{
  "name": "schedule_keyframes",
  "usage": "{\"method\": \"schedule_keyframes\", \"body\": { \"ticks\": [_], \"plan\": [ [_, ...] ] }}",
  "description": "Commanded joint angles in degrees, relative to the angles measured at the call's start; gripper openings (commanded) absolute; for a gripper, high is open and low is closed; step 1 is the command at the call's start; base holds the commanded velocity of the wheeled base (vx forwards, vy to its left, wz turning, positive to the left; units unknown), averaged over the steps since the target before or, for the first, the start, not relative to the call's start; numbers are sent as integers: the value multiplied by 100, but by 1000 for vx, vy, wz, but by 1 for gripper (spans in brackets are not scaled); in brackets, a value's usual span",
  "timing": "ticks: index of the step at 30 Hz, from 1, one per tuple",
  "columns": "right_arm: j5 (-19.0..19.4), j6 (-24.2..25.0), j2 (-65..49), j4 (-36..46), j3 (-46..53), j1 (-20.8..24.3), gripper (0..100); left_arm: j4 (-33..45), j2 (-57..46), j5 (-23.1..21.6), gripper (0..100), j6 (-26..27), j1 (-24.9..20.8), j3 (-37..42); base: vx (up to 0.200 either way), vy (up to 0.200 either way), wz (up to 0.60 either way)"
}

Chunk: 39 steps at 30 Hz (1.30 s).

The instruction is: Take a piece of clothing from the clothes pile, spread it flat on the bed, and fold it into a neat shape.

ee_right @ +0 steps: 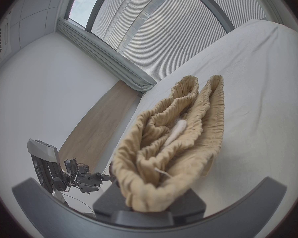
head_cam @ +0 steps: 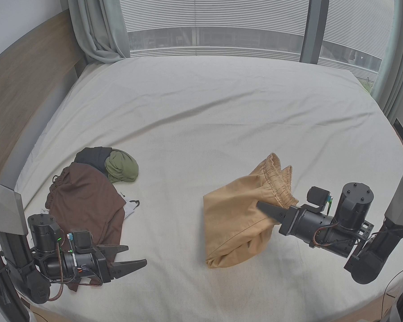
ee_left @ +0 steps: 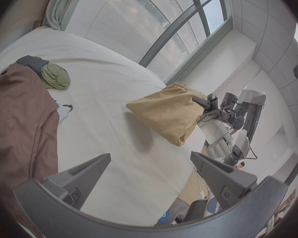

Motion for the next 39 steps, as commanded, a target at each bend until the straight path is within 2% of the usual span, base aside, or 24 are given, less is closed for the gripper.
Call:
{"method": "schedule_keyframes", "body": {
  "ticks": [1, 8, 13, 24, 39],
  "plan": [
    [8, 1, -112, 238, -326, 84, 0, 8, 6, 0, 100, -1, 25, 101, 0, 0, 0],
    [17, 1, -534, 1345, -1231, 75, 0, 8, 6, 0, 100, -1, 25, 101, 0, 0, 0],
    [17, 9, -481, 1837, -1926, 31, 0, 8, 6, 0, 100, -1, 25, 101, 0, 0, 0],
    [26, 1, -68, 2567, -2937, -83, 0, -1, 24, -9, 100, -10, 52, 101, 0, 0, 0],
    [105, -8, 829, 2945, -4035, -303, 0, -1, 24, -106, 100, -10, 140, 101, 0, 0, 0]
  ]
}}
